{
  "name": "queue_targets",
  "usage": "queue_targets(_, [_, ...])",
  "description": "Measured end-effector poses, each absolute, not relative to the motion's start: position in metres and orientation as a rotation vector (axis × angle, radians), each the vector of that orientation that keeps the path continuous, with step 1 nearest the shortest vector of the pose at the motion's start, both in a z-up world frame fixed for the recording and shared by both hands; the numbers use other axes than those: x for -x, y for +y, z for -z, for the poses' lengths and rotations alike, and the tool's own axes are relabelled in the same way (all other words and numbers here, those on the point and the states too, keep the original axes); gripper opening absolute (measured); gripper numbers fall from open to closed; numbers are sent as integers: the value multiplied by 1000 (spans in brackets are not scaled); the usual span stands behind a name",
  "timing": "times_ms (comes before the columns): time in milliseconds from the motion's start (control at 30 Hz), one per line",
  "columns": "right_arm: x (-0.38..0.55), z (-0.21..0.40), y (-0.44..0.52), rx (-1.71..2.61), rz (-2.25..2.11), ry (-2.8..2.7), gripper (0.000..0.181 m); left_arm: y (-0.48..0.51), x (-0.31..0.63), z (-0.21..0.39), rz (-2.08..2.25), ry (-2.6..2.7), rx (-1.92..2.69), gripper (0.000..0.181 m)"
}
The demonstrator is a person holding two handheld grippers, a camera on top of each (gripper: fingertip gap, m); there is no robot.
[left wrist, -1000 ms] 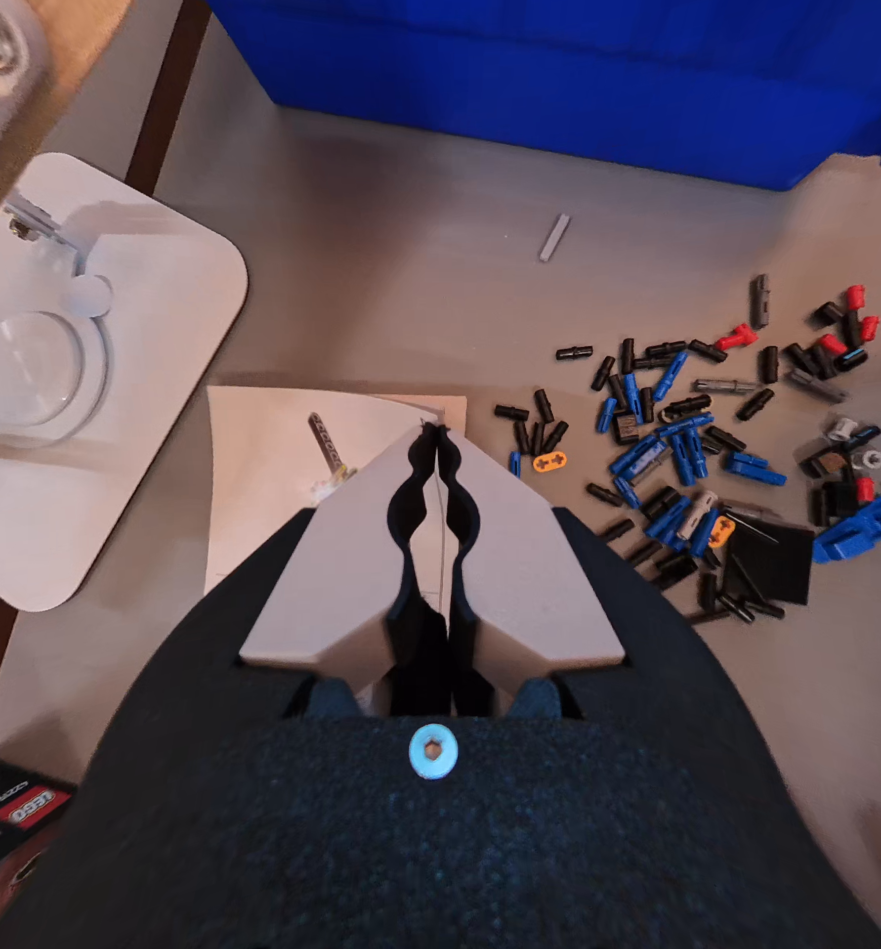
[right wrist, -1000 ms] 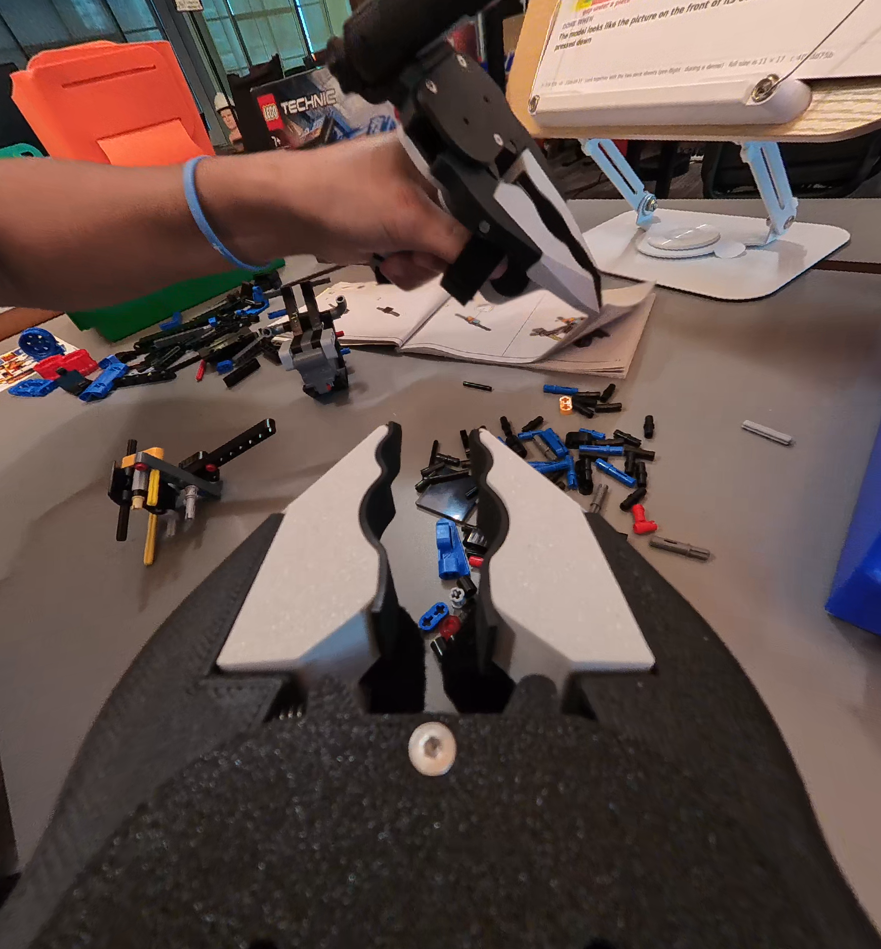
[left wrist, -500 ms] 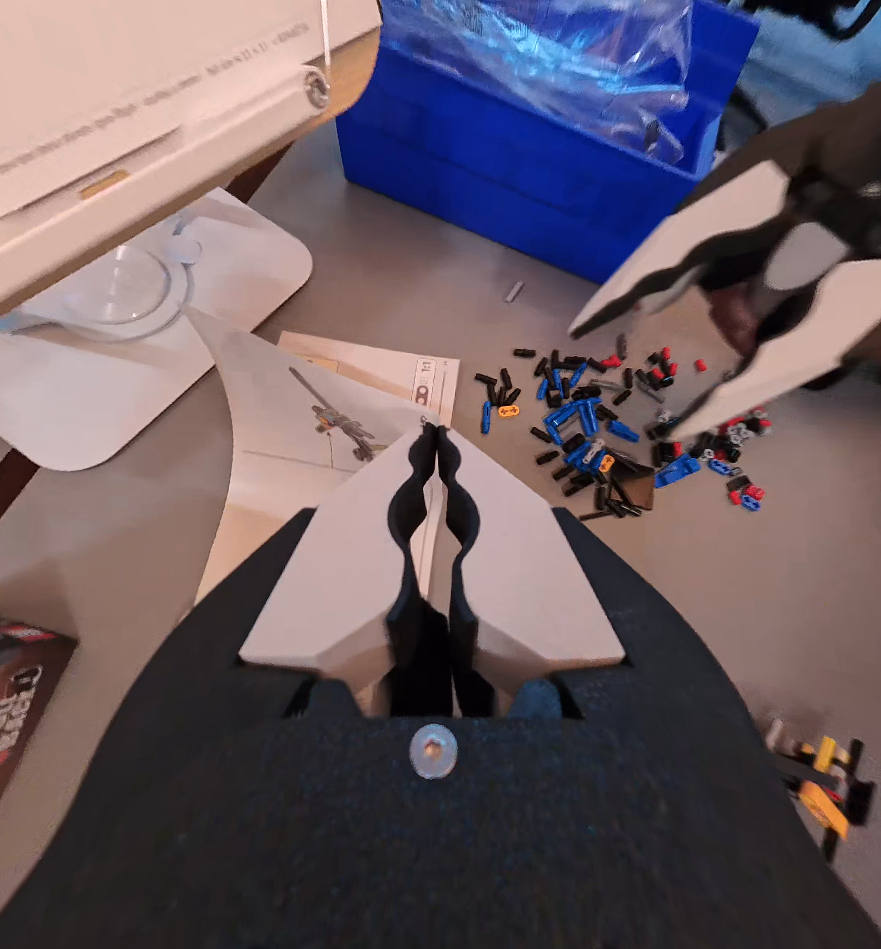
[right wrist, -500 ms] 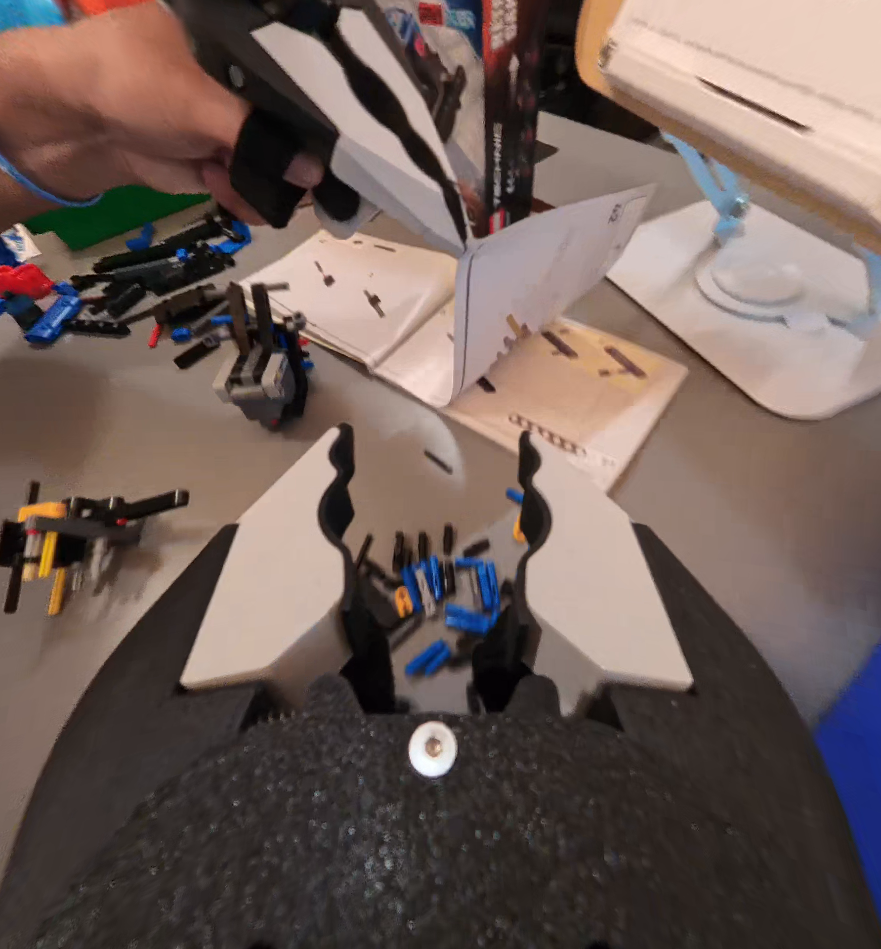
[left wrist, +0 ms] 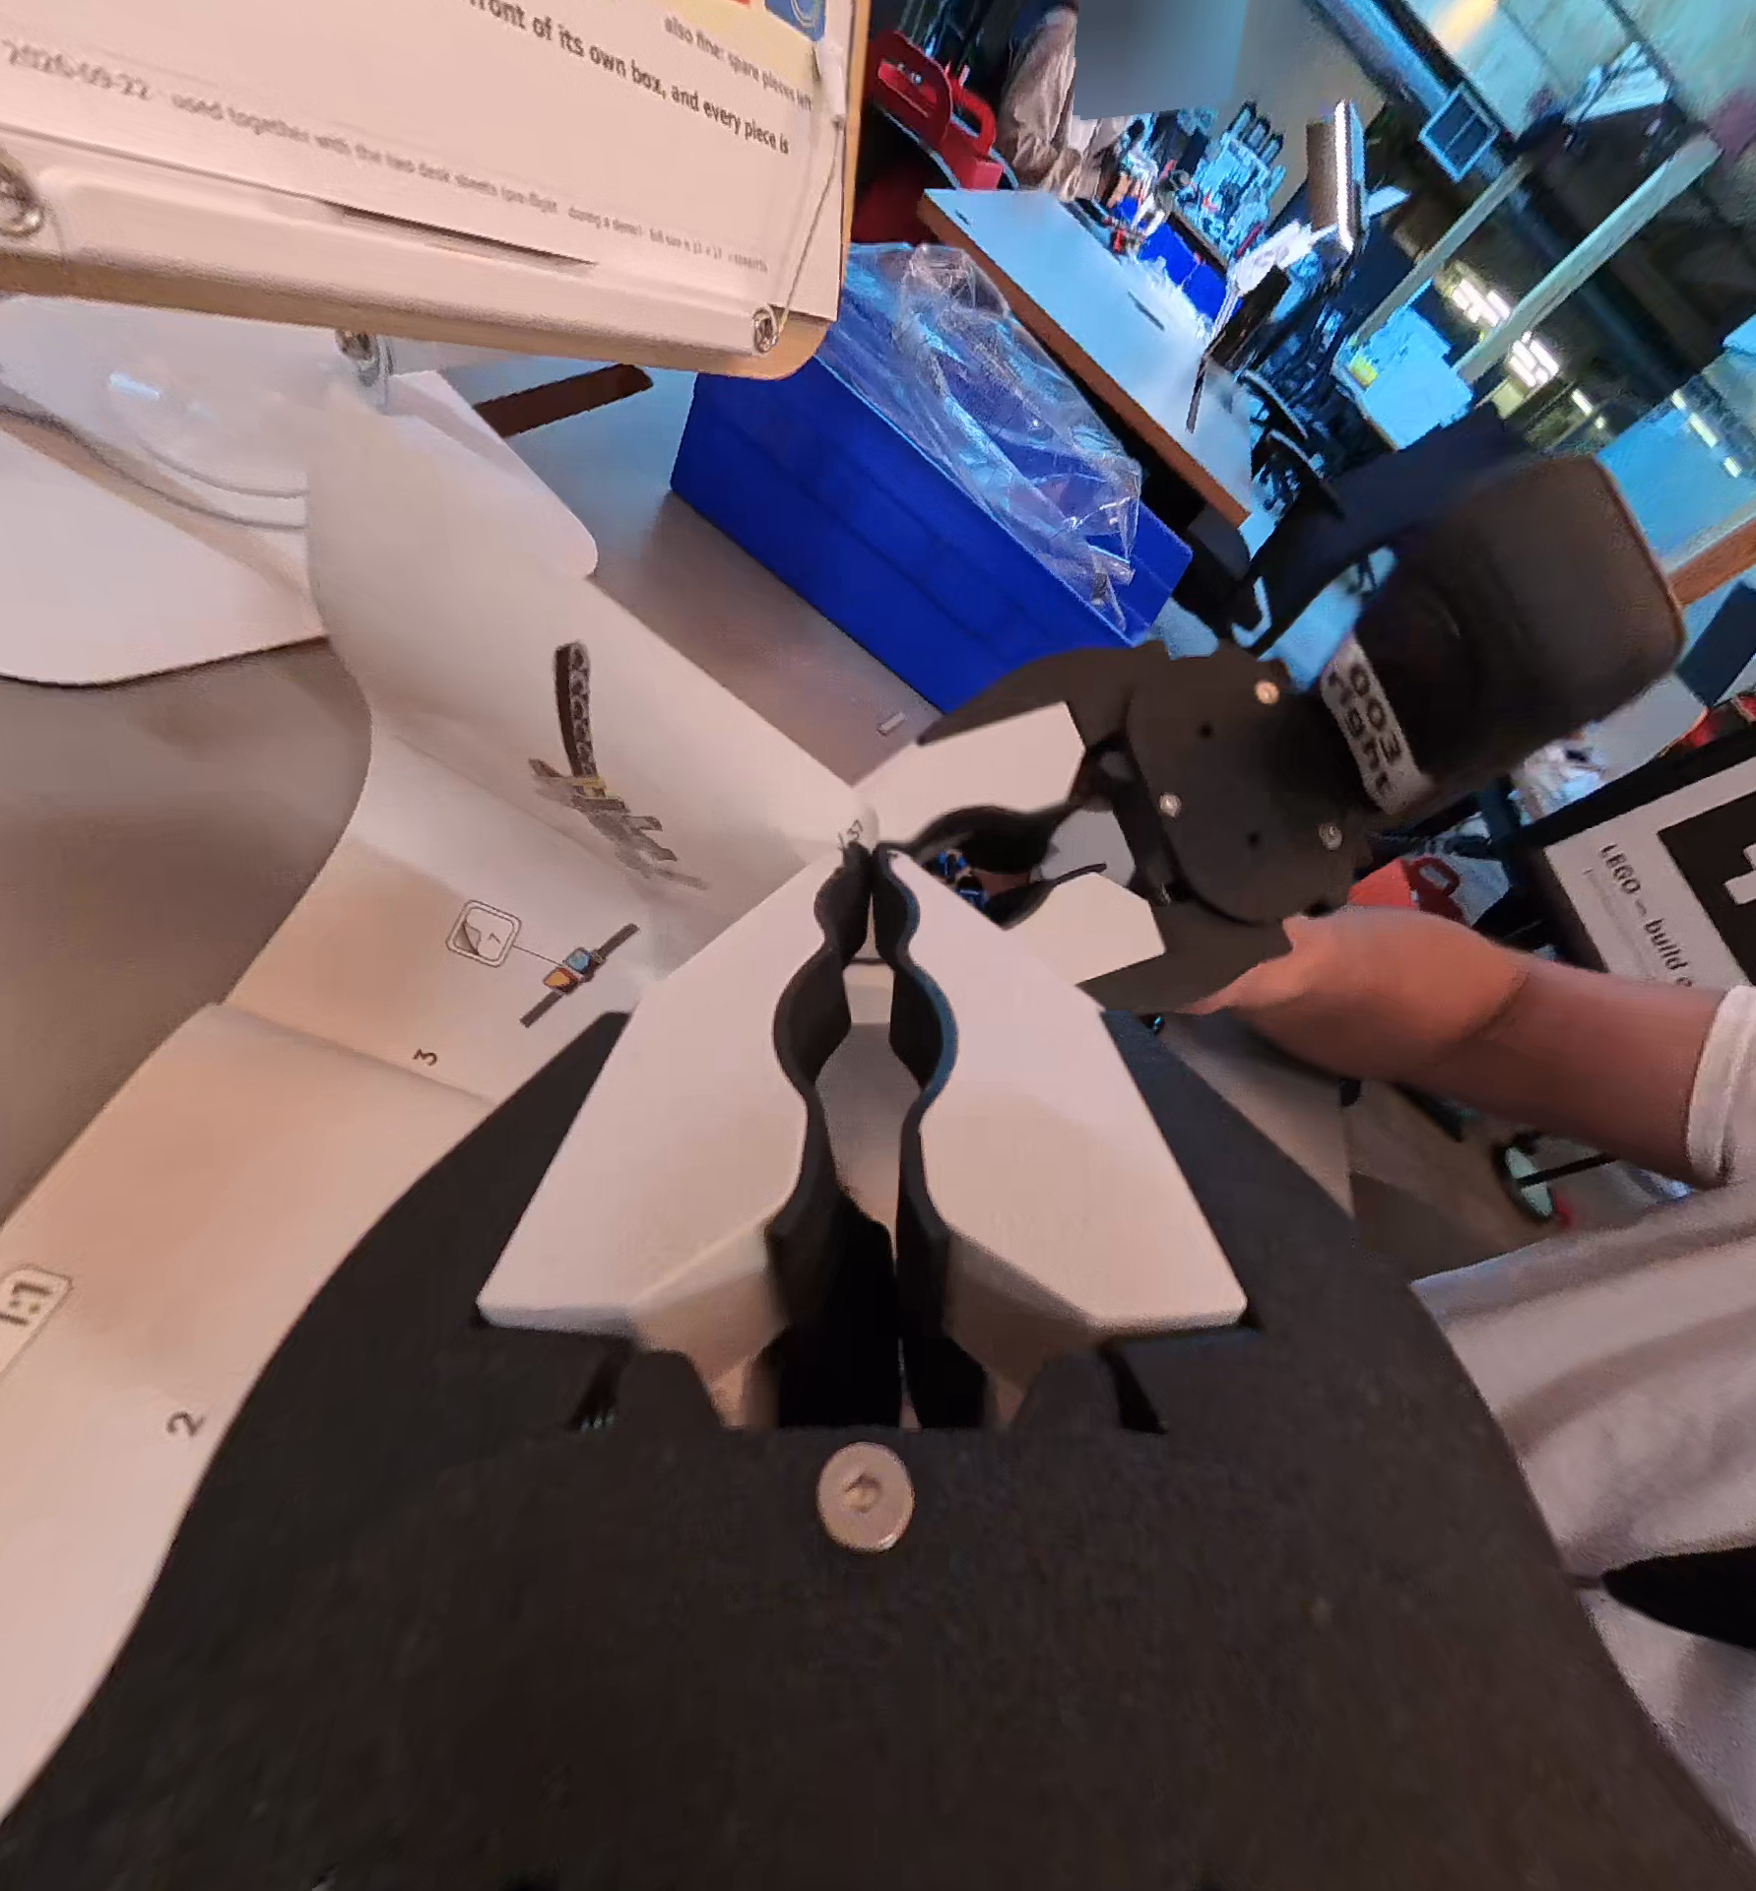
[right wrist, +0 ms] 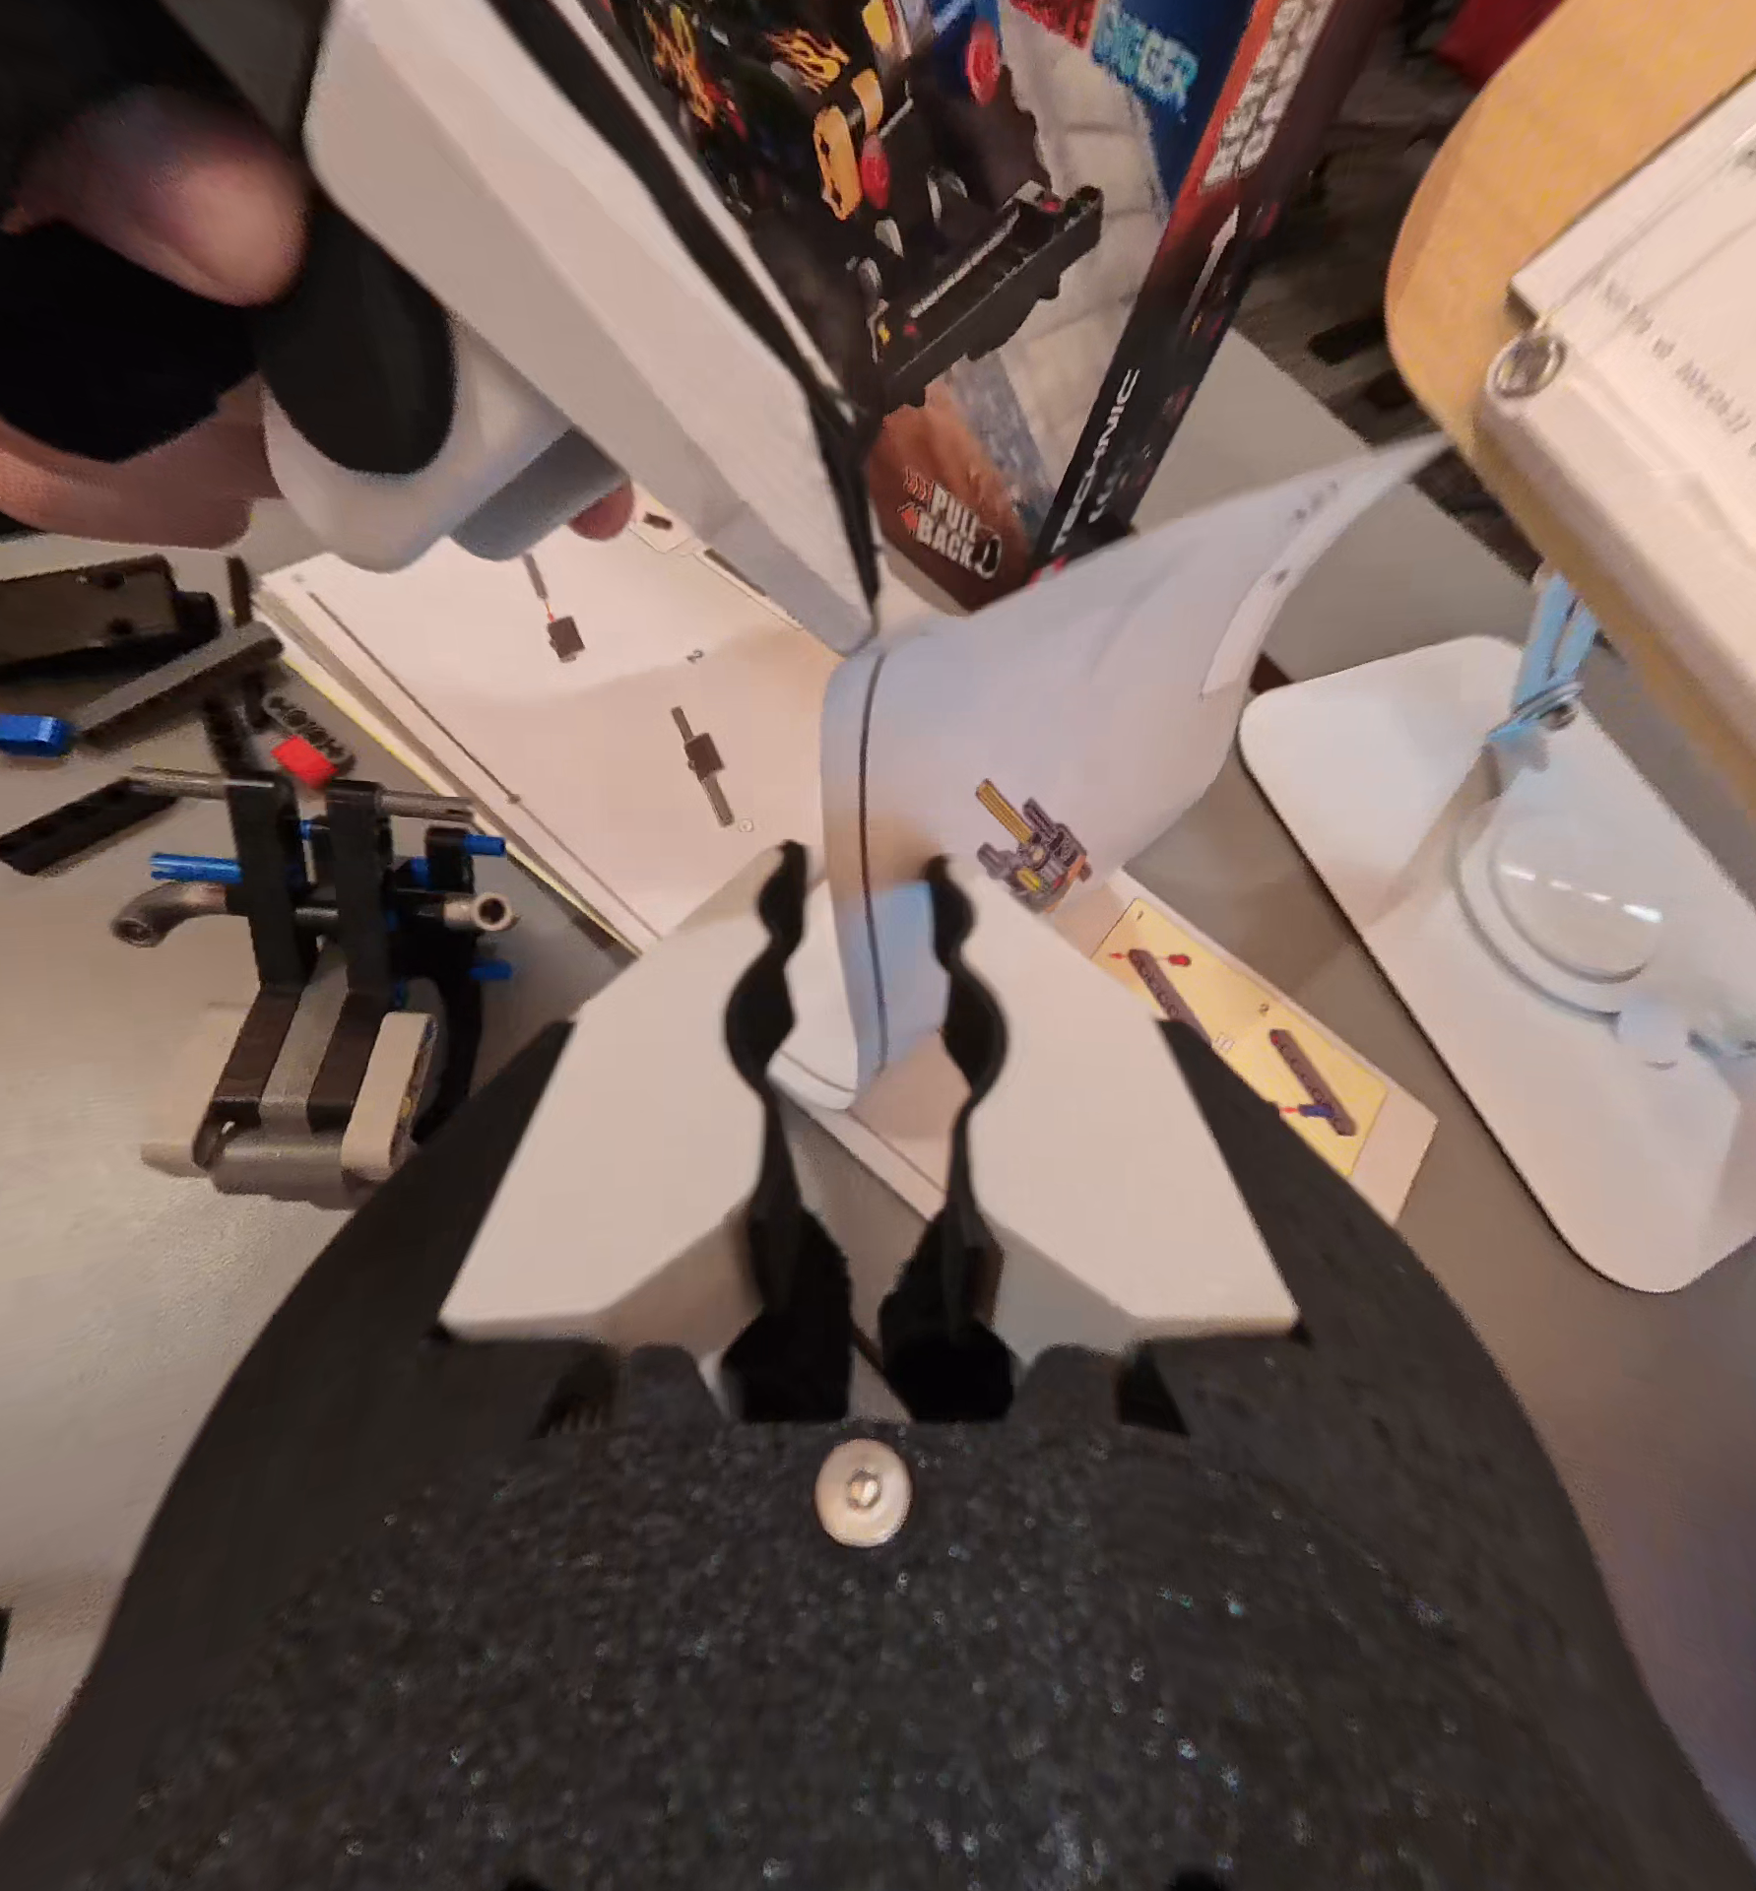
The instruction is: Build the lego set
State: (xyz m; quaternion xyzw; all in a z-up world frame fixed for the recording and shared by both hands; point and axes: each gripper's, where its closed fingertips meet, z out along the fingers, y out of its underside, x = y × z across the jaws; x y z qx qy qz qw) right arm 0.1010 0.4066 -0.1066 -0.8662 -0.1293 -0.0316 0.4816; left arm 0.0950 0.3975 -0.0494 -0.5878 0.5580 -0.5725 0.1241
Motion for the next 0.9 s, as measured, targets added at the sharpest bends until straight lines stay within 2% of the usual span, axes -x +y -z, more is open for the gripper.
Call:
queue_targets(33, [-99, 105, 407, 2095, 130, -329, 11, 400, -92, 50, 1672, 1610, 1729, 0])
queue_targets(100, [-96, 101, 407, 2054, 260, -383, 5, 406, -84, 49, 1678, 1572, 1747, 1])
queue_targets(200, [-85, 102, 408, 2011, 462, -538, 0, 420, -64, 44, 1717, 1532, 1796, 37])
queue_targets(300, [-69, 101, 410, 1957, 603, -681, 0, 442, -48, 52, 1658, 1465, 1914, 54])
queue_targets(433, [-56, 97, 415, 1893, 817, -848, 0, 452, -30, 58, 1768, 1346, 2069, 64])
queue_targets(500, [-50, 97, 418, 1863, 911, -930, 0, 458, -22, 64, 1755, 1311, 2128, 56])
queue_targets(700, [-28, 101, 424, 1846, 906, -995, 0, 464, -8, 83, 1697, 1305, 2185, 0])
queue_targets(767, [-21, 107, 418, 1892, 796, -972, 5, 470, -1, 86, 1658, 1306, 2188, 0])
queue_targets(867, [-47, 96, 393, 2053, 637, -846, 43, 477, 14, 96, 1589, 1356, 2194, 0])
queue_targets(900, [-63, 93, 385, 2120, 563, -797, 43, 480, 19, 100, 1558, 1370, 2199, 0])
